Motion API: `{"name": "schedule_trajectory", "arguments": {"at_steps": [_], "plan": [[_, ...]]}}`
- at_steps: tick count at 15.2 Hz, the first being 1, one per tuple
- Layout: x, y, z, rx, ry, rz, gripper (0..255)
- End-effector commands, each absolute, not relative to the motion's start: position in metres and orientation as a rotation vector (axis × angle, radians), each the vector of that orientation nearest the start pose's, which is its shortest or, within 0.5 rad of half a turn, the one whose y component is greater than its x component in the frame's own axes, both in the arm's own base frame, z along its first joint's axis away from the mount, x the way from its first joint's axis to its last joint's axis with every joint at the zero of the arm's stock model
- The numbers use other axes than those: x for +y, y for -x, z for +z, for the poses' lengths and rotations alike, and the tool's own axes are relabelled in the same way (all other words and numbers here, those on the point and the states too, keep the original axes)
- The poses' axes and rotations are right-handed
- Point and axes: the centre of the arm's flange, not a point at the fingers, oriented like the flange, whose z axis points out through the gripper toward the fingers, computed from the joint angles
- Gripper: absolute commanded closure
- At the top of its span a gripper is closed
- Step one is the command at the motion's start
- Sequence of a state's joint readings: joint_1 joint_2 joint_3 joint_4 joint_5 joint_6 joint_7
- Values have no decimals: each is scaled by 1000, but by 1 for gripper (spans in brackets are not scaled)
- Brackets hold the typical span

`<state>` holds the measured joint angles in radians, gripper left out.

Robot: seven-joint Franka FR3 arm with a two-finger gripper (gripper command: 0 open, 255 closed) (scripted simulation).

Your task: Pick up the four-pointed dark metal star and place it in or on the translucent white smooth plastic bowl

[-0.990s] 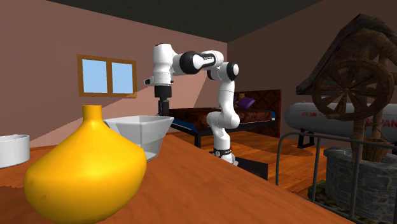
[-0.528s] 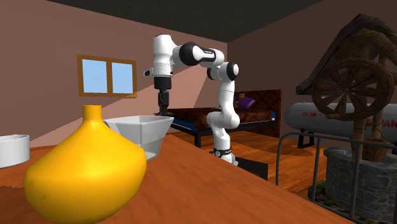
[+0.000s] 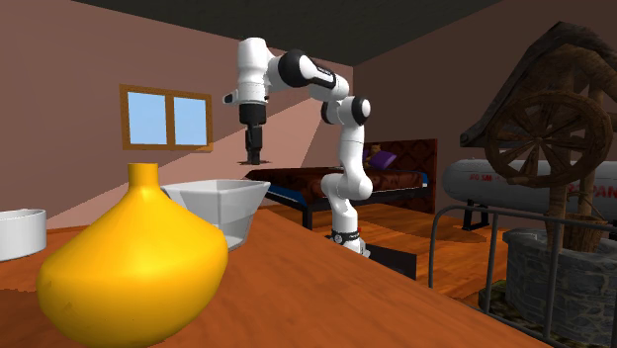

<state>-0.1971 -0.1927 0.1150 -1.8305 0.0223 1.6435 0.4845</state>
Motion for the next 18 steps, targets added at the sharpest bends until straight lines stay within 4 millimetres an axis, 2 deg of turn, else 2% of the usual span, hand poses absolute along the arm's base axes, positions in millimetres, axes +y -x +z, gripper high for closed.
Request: {"name": "schedule_trajectory", "arguments": {"at_steps": [1, 6, 18], "plan": [[-33, -497, 619, 883, 3014, -6, 255], [-33, -497, 643, 883, 3014, -6, 255], [34, -640, 646, 883, 3014, -6, 255]]}}
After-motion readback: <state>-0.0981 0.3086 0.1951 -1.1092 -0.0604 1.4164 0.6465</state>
